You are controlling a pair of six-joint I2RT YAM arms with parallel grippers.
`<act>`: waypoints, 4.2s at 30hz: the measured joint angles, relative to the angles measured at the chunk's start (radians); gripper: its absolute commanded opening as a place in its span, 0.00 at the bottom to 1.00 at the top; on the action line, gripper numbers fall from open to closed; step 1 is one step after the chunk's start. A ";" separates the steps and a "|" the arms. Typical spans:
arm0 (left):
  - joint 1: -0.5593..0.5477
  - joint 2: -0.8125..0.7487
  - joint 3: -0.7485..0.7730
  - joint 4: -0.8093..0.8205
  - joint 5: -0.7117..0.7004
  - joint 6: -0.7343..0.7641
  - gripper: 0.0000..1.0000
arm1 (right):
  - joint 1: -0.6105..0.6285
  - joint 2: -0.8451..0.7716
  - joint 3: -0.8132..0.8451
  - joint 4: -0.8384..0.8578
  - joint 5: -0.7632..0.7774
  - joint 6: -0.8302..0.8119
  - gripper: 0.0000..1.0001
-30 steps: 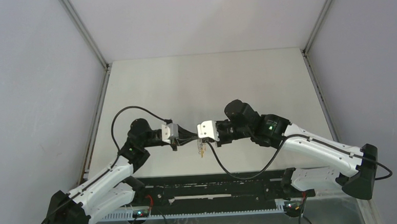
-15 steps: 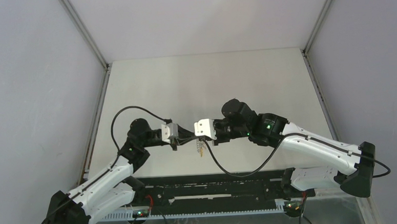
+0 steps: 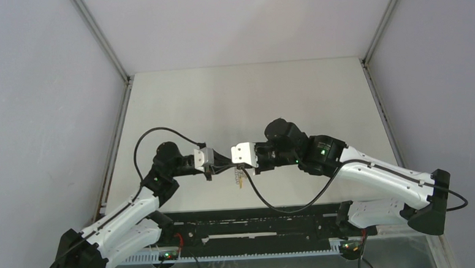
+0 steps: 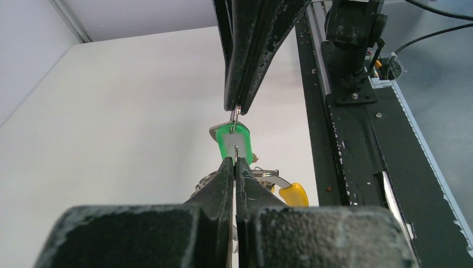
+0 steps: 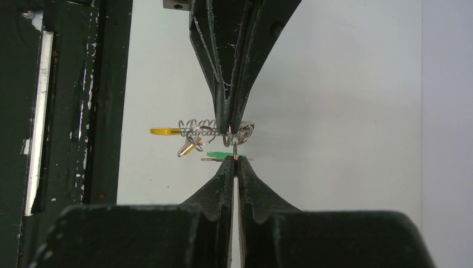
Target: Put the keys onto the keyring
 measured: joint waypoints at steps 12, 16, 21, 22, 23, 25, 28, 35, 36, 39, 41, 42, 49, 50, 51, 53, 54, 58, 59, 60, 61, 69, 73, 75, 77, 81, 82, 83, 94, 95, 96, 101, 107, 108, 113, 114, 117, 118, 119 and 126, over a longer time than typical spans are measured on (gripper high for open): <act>-0.003 -0.004 0.000 -0.002 -0.011 0.001 0.00 | 0.004 0.043 0.025 -0.059 0.001 0.002 0.00; -0.004 -0.004 0.000 -0.002 -0.012 0.002 0.00 | 0.005 0.058 0.039 -0.067 0.006 0.003 0.00; -0.005 -0.004 0.000 -0.003 -0.014 0.004 0.00 | 0.008 0.058 0.039 -0.068 0.020 0.003 0.00; -0.006 -0.004 0.000 -0.003 -0.014 0.006 0.00 | 0.008 0.058 0.039 -0.068 0.023 0.003 0.00; -0.006 -0.004 0.000 -0.003 -0.014 0.008 0.00 | 0.010 0.058 0.039 -0.068 0.026 0.003 0.00; -0.006 -0.004 0.000 -0.003 -0.014 0.009 0.00 | 0.010 0.057 0.039 -0.068 0.031 0.005 0.00; -0.006 -0.004 0.000 -0.003 -0.015 0.009 0.00 | 0.011 0.057 0.039 -0.069 0.041 0.010 0.00; -0.006 -0.004 0.000 -0.004 -0.015 0.009 0.00 | 0.011 0.057 0.039 -0.069 0.050 0.014 0.00; -0.006 -0.004 0.000 -0.004 -0.015 0.009 0.00 | 0.011 0.057 0.039 -0.069 0.050 0.014 0.00; -0.006 -0.004 0.000 -0.005 -0.015 0.009 0.00 | 0.011 0.057 0.039 -0.069 0.048 0.014 0.00; -0.006 -0.004 0.000 -0.007 -0.015 0.009 0.00 | 0.011 0.057 0.039 -0.069 0.048 0.014 0.00; -0.006 -0.004 0.000 -0.007 -0.015 0.009 0.00 | 0.011 0.057 0.039 -0.069 0.048 0.014 0.00; -0.006 -0.006 0.000 -0.007 -0.015 0.009 0.00 | 0.012 0.057 0.039 -0.069 0.044 0.014 0.00; -0.006 -0.006 0.000 -0.007 -0.015 0.009 0.00 | 0.012 0.057 0.039 -0.069 0.043 0.014 0.00; -0.006 -0.006 0.000 -0.007 -0.015 0.009 0.00 | 0.012 0.057 0.039 -0.069 0.041 0.014 0.00; -0.006 -0.006 0.000 -0.007 -0.015 0.009 0.00 | 0.012 0.057 0.039 -0.069 0.037 0.014 0.00; -0.006 -0.006 0.000 -0.007 -0.015 0.009 0.00 | 0.012 0.057 0.039 -0.069 0.037 0.014 0.00; -0.006 -0.006 0.000 -0.007 -0.015 0.009 0.00 | 0.012 0.057 0.039 -0.069 0.036 0.014 0.00; -0.006 -0.006 0.000 -0.007 -0.016 0.009 0.00 | 0.012 0.057 0.040 -0.069 0.034 0.015 0.00; -0.006 -0.006 0.000 -0.007 -0.016 0.009 0.00 | 0.012 0.058 0.042 -0.069 0.032 0.015 0.00; -0.006 -0.006 0.000 -0.007 -0.017 0.009 0.00 | 0.012 0.058 0.045 -0.069 0.031 0.016 0.00; -0.007 -0.015 0.000 -0.007 -0.045 0.009 0.00 | 0.014 0.058 0.061 -0.070 0.026 0.027 0.00; -0.009 -0.023 0.000 -0.007 -0.061 0.010 0.00 | 0.014 0.058 0.071 -0.080 0.026 0.040 0.00; -0.010 -0.027 0.000 -0.007 -0.065 0.015 0.00 | 0.014 0.060 0.072 -0.085 0.026 0.045 0.00; -0.010 -0.030 0.000 -0.008 -0.069 0.018 0.00 | 0.008 0.062 0.072 -0.090 0.030 0.053 0.00; -0.011 -0.042 0.000 -0.019 -0.097 0.030 0.00 | -0.027 0.074 0.072 -0.111 0.034 0.097 0.00; -0.011 -0.046 0.000 -0.024 -0.109 0.036 0.00 | -0.040 0.080 0.072 -0.119 0.033 0.117 0.00; -0.011 -0.050 0.000 -0.028 -0.122 0.042 0.00 | -0.054 0.087 0.072 -0.126 0.034 0.135 0.00; -0.011 -0.122 -0.035 -0.014 -0.310 0.061 0.00 | -0.235 0.199 0.010 -0.262 0.057 0.436 0.00; -0.011 -0.130 -0.043 -0.008 -0.330 0.061 0.00 | -0.249 0.205 -0.002 -0.278 0.056 0.459 0.00; -0.011 -0.140 -0.052 -0.005 -0.345 0.061 0.00 | -0.261 0.215 -0.009 -0.286 0.056 0.478 0.00; -0.011 -0.167 -0.072 0.013 -0.409 0.061 0.00 | -0.285 0.306 -0.026 -0.257 0.074 0.533 0.00; -0.011 -0.185 -0.081 0.040 -0.454 0.060 0.00 | -0.318 0.450 -0.104 -0.085 0.079 0.562 0.00; -0.011 -0.187 -0.081 0.042 -0.458 0.060 0.00 | -0.320 0.472 -0.114 -0.050 0.082 0.565 0.00; -0.011 -0.192 -0.084 0.054 -0.469 0.060 0.00 | -0.325 0.544 -0.132 0.114 0.106 0.587 0.00; -0.011 -0.192 -0.085 0.055 -0.471 0.060 0.00 | -0.325 0.547 -0.132 0.140 0.111 0.590 0.00; -0.011 -0.192 -0.092 0.057 -0.473 0.060 0.00 | -0.325 0.564 -0.132 0.224 0.139 0.595 0.00; -0.011 -0.192 -0.094 0.057 -0.473 0.060 0.00 | -0.325 0.571 -0.132 0.258 0.153 0.599 0.00; -0.011 -0.192 -0.095 0.058 -0.476 0.060 0.00 | -0.325 0.573 -0.132 0.265 0.155 0.599 0.00; -0.011 -0.192 -0.095 0.063 -0.480 0.059 0.00 | -0.325 0.597 -0.133 0.362 0.192 0.605 0.00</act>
